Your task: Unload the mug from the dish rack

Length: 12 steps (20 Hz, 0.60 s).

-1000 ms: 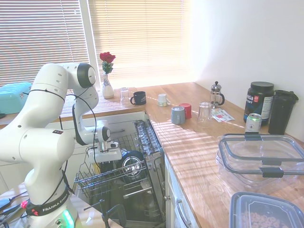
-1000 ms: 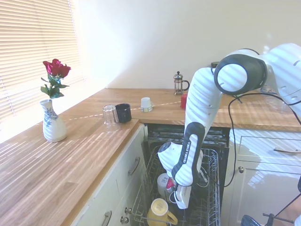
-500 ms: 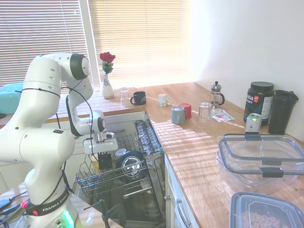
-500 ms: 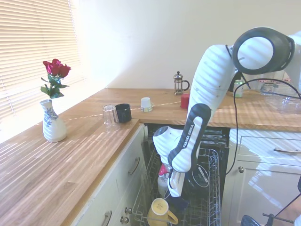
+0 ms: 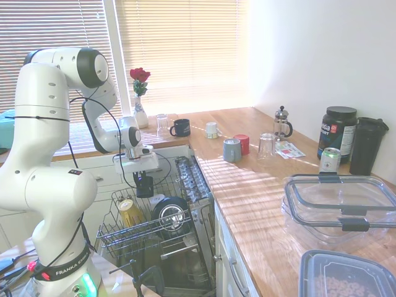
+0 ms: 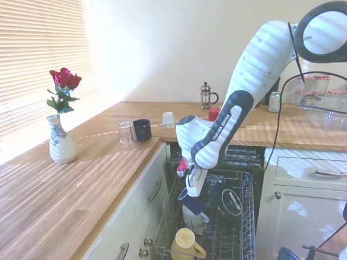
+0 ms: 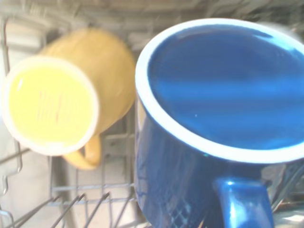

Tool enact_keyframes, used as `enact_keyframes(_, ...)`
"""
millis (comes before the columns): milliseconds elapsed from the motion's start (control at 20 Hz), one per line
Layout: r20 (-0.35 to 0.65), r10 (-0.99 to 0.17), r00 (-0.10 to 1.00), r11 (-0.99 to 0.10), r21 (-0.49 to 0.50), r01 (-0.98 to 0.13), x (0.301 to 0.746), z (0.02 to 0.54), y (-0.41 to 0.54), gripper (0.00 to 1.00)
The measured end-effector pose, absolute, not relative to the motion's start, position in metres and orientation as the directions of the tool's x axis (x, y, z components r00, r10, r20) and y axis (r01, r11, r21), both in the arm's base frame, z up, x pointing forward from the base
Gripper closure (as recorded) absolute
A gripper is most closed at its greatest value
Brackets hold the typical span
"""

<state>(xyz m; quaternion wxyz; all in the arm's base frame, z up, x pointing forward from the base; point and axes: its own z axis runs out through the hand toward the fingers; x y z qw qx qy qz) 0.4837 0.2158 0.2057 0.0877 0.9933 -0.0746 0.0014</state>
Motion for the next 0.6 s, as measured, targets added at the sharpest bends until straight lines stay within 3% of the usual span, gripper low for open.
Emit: enact_keyframes(600, 0.189, -0.355, 0.916, -0.933, -0.006, -0.36, 0.515, 0.41, 0.14, 1.0)
